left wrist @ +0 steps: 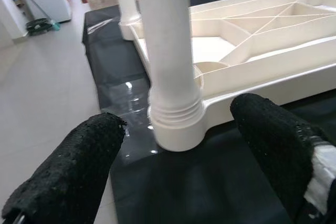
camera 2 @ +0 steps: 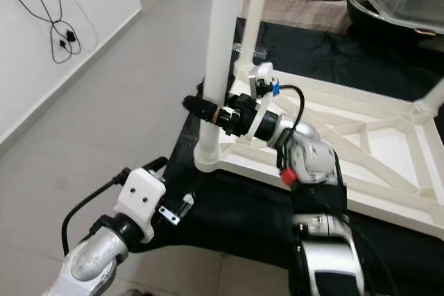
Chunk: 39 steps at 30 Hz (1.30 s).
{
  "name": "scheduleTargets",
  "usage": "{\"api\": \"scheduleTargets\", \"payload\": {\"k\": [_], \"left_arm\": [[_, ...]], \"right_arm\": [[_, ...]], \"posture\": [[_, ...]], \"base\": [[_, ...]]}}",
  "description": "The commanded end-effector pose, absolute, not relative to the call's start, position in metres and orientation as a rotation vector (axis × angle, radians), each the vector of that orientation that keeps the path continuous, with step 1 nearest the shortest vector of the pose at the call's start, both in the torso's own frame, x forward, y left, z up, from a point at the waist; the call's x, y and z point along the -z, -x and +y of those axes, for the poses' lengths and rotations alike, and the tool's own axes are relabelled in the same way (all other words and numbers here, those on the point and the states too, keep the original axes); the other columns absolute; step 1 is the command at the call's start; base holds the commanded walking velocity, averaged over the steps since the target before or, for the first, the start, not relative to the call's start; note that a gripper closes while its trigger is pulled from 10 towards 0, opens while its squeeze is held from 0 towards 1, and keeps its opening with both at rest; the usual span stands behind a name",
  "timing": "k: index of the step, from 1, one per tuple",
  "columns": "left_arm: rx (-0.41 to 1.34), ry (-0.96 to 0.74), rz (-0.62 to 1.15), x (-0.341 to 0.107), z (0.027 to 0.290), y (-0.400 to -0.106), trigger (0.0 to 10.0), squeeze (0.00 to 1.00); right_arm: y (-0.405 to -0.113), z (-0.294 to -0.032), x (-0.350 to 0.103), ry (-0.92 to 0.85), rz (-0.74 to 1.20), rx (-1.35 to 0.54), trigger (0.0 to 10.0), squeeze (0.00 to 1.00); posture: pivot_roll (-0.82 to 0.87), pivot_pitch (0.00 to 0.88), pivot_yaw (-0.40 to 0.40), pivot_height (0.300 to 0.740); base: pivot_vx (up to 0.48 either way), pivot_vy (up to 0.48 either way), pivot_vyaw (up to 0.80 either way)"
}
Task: Building children table
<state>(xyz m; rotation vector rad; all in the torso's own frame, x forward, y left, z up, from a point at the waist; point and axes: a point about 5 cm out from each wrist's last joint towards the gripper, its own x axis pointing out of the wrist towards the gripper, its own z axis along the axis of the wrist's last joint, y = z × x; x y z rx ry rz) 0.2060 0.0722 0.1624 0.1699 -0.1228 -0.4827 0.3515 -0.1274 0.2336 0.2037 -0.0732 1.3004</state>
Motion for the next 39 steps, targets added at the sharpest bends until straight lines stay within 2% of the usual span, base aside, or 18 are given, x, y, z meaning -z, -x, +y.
{"api": "scheduleTargets", "payload": {"k": [1,5,6,12,15,17,18,20,22,23,24,26,28,32,36,37,38,39], "left_arm": [[0.481,-0.178,-0.11,-0.16,0.071,-0.205,10.0,0.0],[0.483,-0.177,-0.11,-0.16,0.071,-0.204,10.0,0.0],[0.482,-0.176,-0.111,-0.161,0.071,-0.204,10.0,0.0],[0.479,-0.177,-0.109,-0.161,0.072,-0.203,10.0,0.0],[0.484,-0.174,-0.108,-0.16,0.07,-0.203,10.0,0.0],[0.487,-0.171,-0.108,-0.16,0.069,-0.203,10.0,0.0],[0.487,-0.171,-0.108,-0.16,0.069,-0.203,10.0,0.0],[0.485,-0.17,-0.11,-0.16,0.069,-0.204,10.0,0.0],[0.485,-0.17,-0.11,-0.16,0.069,-0.204,10.0,0.0],[0.485,-0.17,-0.11,-0.16,0.069,-0.204,10.0,0.0],[0.486,-0.17,-0.109,-0.16,0.069,-0.204,10.0,0.0],[0.486,-0.17,-0.109,-0.16,0.069,-0.204,10.0,0.0],[0.489,-0.172,-0.109,-0.16,0.07,-0.205,10.0,0.0],[0.491,-0.173,-0.111,-0.16,0.07,-0.205,10.0,0.0],[0.49,-0.171,-0.112,-0.16,0.069,-0.205,10.0,0.0],[0.49,-0.171,-0.111,-0.16,0.069,-0.205,10.0,0.0],[0.489,-0.171,-0.109,-0.159,0.069,-0.205,10.0,0.0],[0.489,-0.171,-0.109,-0.159,0.069,-0.205,10.0,0.0]], "right_arm": [[-0.353,-0.115,-0.23,-0.18,-0.061,-1.378,10.0,0.0],[-0.359,-0.104,-0.231,-0.141,-0.064,-1.43,10.0,0.0],[-0.361,-0.1,-0.231,-0.103,-0.062,-1.435,0.0,0.0],[-0.361,-0.103,-0.235,-0.031,-0.058,-1.475,0.0,0.0],[-0.368,-0.107,-0.238,-0.02,-0.1,-1.344,0.0,0.0],[-0.378,-0.112,-0.24,-0.044,-0.133,-1.16,0.0,0.0],[-0.378,-0.112,-0.24,-0.044,-0.133,-1.16,0.0,0.0],[-0.394,-0.126,-0.231,-0.116,-0.119,-0.787,0.0,0.0],[-0.394,-0.126,-0.231,-0.116,-0.119,-0.787,0.0,0.0],[-0.398,-0.133,-0.224,-0.126,-0.092,-0.601,0.0,0.0],[-0.4,-0.151,-0.211,-0.115,-0.04,-0.275,0.0,0.0],[-0.4,-0.151,-0.211,-0.115,-0.04,-0.275,0.0,0.0],[-0.39,-0.178,-0.197,-0.071,-0.005,0.142,0.0,0.0],[-0.37,-0.186,-0.192,-0.075,-0.01,0.331,0.0,0.0],[-0.353,-0.159,-0.196,-0.111,-0.022,0.329,0.0,0.0],[-0.354,-0.149,-0.2,-0.135,-0.046,0.296,4.1,0.0],[-0.361,-0.134,-0.21,-0.178,-0.118,0.204,10.0,0.0],[-0.361,-0.134,-0.21,-0.178,-0.118,0.204,10.0,0.0]], "posture": [[0.16,0.094,-0.068,0.74],[0.18,0.098,-0.067,0.74],[0.18,0.102,-0.066,0.74],[0.18,0.106,-0.064,0.74],[0.17,0.107,-0.063,0.74],[0.17,0.108,-0.065,0.74],[0.17,0.108,-0.065,0.74],[0.16,0.109,-0.064,0.74],[0.16,0.109,-0.064,0.74],[0.16,0.109,-0.064,0.74],[0.15,0.112,-0.059,0.74],[0.15,0.112,-0.059,0.74],[0.14,0.112,-0.059,0.74],[0.14,0.112,-0.058,0.74],[0.15,0.113,-0.058,0.74],[0.14,0.114,-0.059,0.74],[0.14,0.115,-0.06,0.74],[0.14,0.115,-0.06,0.74]], "base": [[0.0,0.0,0.0],[0.0,0.0,0.0],[0.0,0.0,0.0],[0.0,0.0,0.0],[0.0,0.0,0.0],[0.0,0.0,0.0],[0.0,0.0,0.0],[0.0,0.0,0.0],[0.0,0.0,0.0],[0.0,0.0,0.0],[0.0,0.0,0.0],[0.0,0.0,0.0],[0.0,0.0,0.0],[0.0,0.0,0.0],[0.0,0.0,0.0],[0.0,0.0,0.0],[0.0,0.0,0.0],[0.0,0.0,0.0]]}}
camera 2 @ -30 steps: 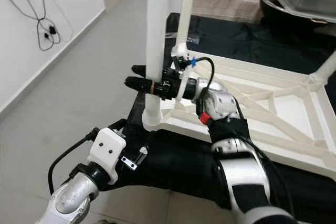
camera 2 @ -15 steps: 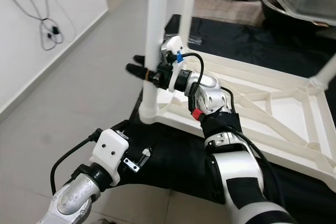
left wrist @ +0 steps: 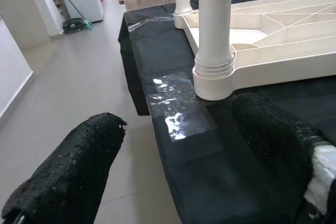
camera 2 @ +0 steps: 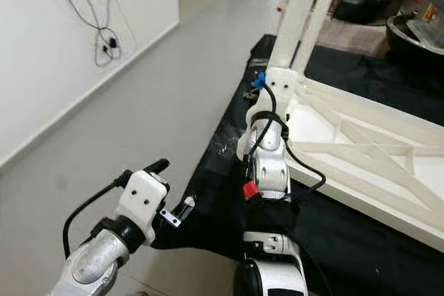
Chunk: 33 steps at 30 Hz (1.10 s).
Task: Building children table
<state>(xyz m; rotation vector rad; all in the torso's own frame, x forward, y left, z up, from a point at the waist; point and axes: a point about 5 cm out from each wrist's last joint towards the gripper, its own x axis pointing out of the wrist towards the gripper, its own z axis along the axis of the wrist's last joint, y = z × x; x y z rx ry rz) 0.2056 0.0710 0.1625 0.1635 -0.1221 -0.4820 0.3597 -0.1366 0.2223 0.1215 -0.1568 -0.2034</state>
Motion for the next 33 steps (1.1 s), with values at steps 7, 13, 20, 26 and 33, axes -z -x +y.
{"api": "scheduleTargets", "payload": {"k": [7,13,20,26,33], "left_arm": [[0.484,-0.17,-0.108,-0.159,0.069,-0.204,10.0,0.0],[0.482,-0.17,-0.107,-0.159,0.07,-0.204,10.0,0.0],[0.482,-0.17,-0.109,-0.159,0.069,-0.204,10.0,0.0],[0.481,-0.171,-0.109,-0.159,0.069,-0.204,10.0,0.0],[0.475,-0.17,-0.119,-0.161,0.067,-0.205,10.0,0.0]], "right_arm": [[-0.371,-0.122,-0.228,-0.196,-0.247,0.02,10.0,0.0],[-0.382,-0.127,-0.235,-0.237,-0.249,-0.24,10.0,0.0],[-0.346,-0.139,-0.234,-0.208,-0.099,-1.207,10.0,0.0],[-0.344,-0.138,-0.23,-0.185,-0.052,-1.369,10.0,0.0],[-0.364,-0.12,-0.232,-0.134,-0.027,-1.452,8.4,0.0]], "posture": [[0.14,0.116,-0.063,0.74],[0.14,0.115,-0.064,0.74],[0.15,0.105,-0.071,0.74],[0.15,0.104,-0.071,0.74],[0.17,0.094,-0.09,0.74]], "base": [[0.0,0.0,0.0],[0.0,0.0,0.0],[0.0,0.0,0.0],[0.0,0.0,0.0],[0.0,0.0,0.0]]}}
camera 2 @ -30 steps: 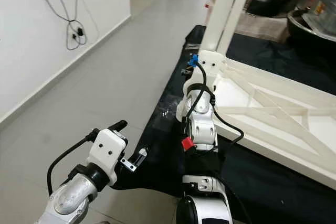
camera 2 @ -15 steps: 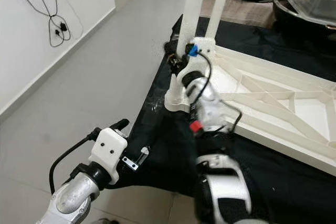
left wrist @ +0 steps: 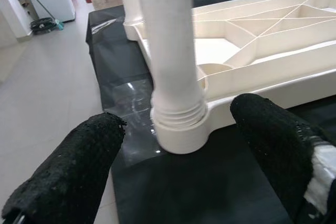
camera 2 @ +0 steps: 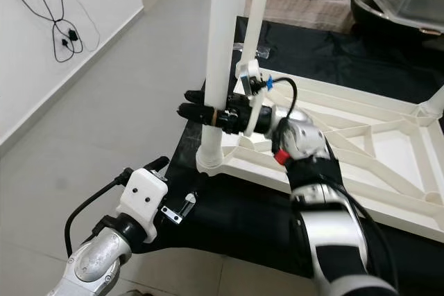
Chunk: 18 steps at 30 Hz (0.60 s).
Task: Building children table
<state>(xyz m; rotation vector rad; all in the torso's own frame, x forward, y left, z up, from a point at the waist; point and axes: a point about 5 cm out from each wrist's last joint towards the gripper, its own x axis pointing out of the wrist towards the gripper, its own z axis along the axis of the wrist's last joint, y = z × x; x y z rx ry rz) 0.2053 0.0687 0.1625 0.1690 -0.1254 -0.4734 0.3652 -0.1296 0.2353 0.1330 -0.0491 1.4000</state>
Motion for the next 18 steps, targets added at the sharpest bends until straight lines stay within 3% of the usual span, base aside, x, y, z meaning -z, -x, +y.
{"api": "scheduleTargets", "payload": {"k": [1,8,10,11,13,14,15,17,18], "left_arm": [[0.474,-0.171,-0.118,-0.161,0.068,-0.204,10.0,0.0],[0.469,-0.17,-0.116,-0.16,0.068,-0.203,10.0,0.0],[0.469,-0.17,-0.116,-0.16,0.068,-0.203,10.0,0.0],[0.472,-0.169,-0.116,-0.159,0.068,-0.204,10.0,0.0],[0.472,-0.169,-0.116,-0.159,0.068,-0.204,10.0,0.0],[0.473,-0.169,-0.115,-0.159,0.068,-0.204,10.0,0.0],[0.473,-0.169,-0.115,-0.159,0.068,-0.204,10.0,0.0],[0.48,-0.167,-0.115,-0.158,0.066,-0.205,10.0,0.0],[0.48,-0.167,-0.115,-0.158,0.066,-0.205,10.0,0.0]], "right_arm": [[-0.366,-0.115,-0.234,-0.122,-0.033,-1.451,0.0,0.0],[-0.367,-0.112,-0.238,-0.123,-0.113,-1.369,0.0,0.0],[-0.37,-0.113,-0.238,-0.115,-0.132,-1.266,0.0,0.0],[-0.389,-0.124,-0.23,-0.103,-0.098,-0.711,0.0,0.0],[-0.389,-0.124,-0.23,-0.103,-0.098,-0.711,0.0,0.0],[-0.393,-0.131,-0.226,-0.093,-0.085,-0.531,0.0,0.0],[-0.393,-0.131,-0.226,-0.093,-0.085,-0.531,0.0,0.0],[-0.389,-0.16,-0.206,-0.109,-0.015,-0.06,0.0,0.0],[-0.389,-0.16,-0.206,-0.109,-0.015,-0.06,0.0,0.0]], "posture": [[0.17,0.094,-0.09,0.74],[0.17,0.088,-0.09,0.74],[0.16,0.087,-0.086,0.74],[0.15,0.086,-0.078,0.74],[0.15,0.086,-0.078,0.74],[0.15,0.086,-0.078,0.74],[0.15,0.086,-0.078,0.74],[0.14,0.088,-0.071,0.74],[0.14,0.088,-0.071,0.74]], "base": [[0.0,0.0,0.0],[0.0,0.0,0.0],[0.0,0.0,0.0],[0.0,0.0,0.0],[0.0,0.0,0.0],[0.0,0.0,0.0],[0.0,0.0,0.0],[0.0,0.0,0.0],[0.0,0.0,0.0]]}}
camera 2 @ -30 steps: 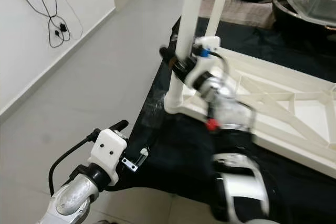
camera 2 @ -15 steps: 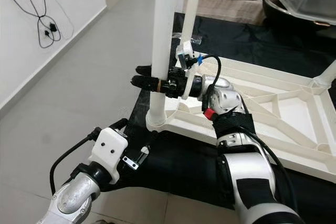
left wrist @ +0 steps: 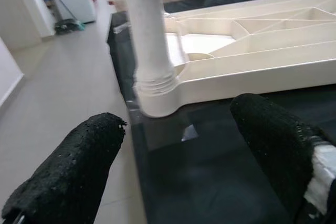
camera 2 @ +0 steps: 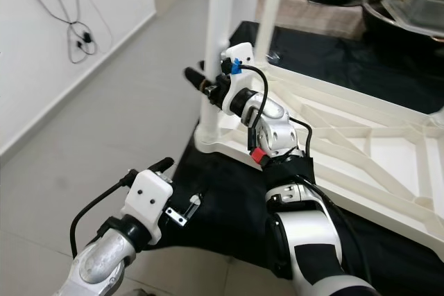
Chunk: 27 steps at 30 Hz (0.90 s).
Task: Building children table
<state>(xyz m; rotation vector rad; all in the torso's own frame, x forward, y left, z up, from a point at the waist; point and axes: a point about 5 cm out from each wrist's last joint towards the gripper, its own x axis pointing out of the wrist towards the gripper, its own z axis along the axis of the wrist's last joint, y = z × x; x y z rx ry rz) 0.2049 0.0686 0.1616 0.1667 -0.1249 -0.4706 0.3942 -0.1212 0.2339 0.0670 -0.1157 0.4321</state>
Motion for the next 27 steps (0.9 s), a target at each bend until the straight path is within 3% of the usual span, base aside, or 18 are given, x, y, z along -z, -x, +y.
{"api": "scheduleTargets", "payload": {"k": [1,2,10,11,12,13,14,20,21,22,24,25,26,27], "left_arm": [[0.485,-0.166,-0.116,-0.158,0.065,-0.205,10.0,0.0],[0.488,-0.166,-0.117,-0.159,0.065,-0.205,10.0,0.0],[0.487,-0.169,-0.115,-0.158,0.066,-0.205,10.0,0.0],[0.486,-0.169,-0.113,-0.158,0.066,-0.205,10.0,0.0],[0.485,-0.169,-0.112,-0.158,0.066,-0.205,10.0,0.0],[0.484,-0.168,-0.112,-0.158,0.066,-0.205,10.0,0.0],[0.484,-0.168,-0.111,-0.158,0.066,-0.205,10.0,0.0],[0.482,-0.169,-0.112,-0.158,0.067,-0.205,10.0,0.0],[0.481,-0.169,-0.112,-0.158,0.067,-0.205,10.0,0.0],[0.48,-0.169,-0.113,-0.158,0.067,-0.205,10.0,0.0],[0.48,-0.169,-0.113,-0.158,0.067,-0.205,10.0,0.0],[0.479,-0.169,-0.113,-0.158,0.067,-0.205,10.0,0.0],[0.479,-0.169,-0.113,-0.158,0.067,-0.205,10.0,0.0],[0.48,-0.169,-0.113,-0.158,0.067,-0.205,10.0,0.0]], "right_arm": [[-0.38,-0.172,-0.198,-0.123,0.005,0.12,0.0,0.0],[-0.369,-0.182,-0.195,-0.115,0.0,0.283,0.0,0.0],[-0.357,-0.164,-0.196,-0.132,-0.013,0.308,0.0,0.0],[-0.358,-0.152,-0.2,-0.172,-0.036,0.256,2.7,0.0],[-0.36,-0.143,-0.205,-0.193,-0.08,0.19,10.0,0.0],[-0.361,-0.136,-0.209,-0.206,-0.111,0.156,10.0,0.0],[-0.364,-0.129,-0.216,-0.213,-0.167,0.076,10.0,1.0],[-0.371,-0.125,-0.228,-0.222,-0.224,-0.009,10.0,1.0],[-0.375,-0.125,-0.231,-0.241,-0.22,-0.064,10.0,0.06],[-0.377,-0.124,-0.235,-0.285,-0.201,-0.167,10.0,0.0],[-0.377,-0.124,-0.235,-0.285,-0.201,-0.167,10.0,0.0],[-0.377,-0.122,-0.239,-0.303,-0.184,-0.371,10.0,0.0],[-0.377,-0.122,-0.239,-0.303,-0.184,-0.371,10.0,0.0],[-0.374,-0.124,-0.242,-0.292,-0.179,-0.579,10.0,0.0]], "posture": [[0.14,0.091,-0.071,0.74],[0.15,0.091,-0.071,0.74],[0.14,0.096,-0.072,0.74],[0.14,0.098,-0.073,0.74],[0.14,0.1,-0.072,0.74],[0.14,0.1,-0.072,0.74],[0.14,0.101,-0.072,0.74],[0.14,0.103,-0.071,0.74],[0.14,0.103,-0.071,0.74],[0.14,0.103,-0.071,0.74],[0.14,0.103,-0.071,0.74],[0.14,0.103,-0.071,0.74],[0.14,0.103,-0.071,0.74],[0.14,0.103,-0.072,0.74]], "base": [[0.0,0.0,0.0],[0.0,0.0,0.0],[0.0,0.0,0.0],[0.0,0.0,0.0],[0.0,0.0,0.0],[0.0,0.0,0.0],[0.0,0.0,0.0],[0.0,0.0,0.0],[0.0,0.0,0.0],[0.0,0.0,0.0],[0.0,0.0,0.0],[0.0,0.0,0.0],[0.0,0.0,0.0],[0.0,0.0,0.0]]}}
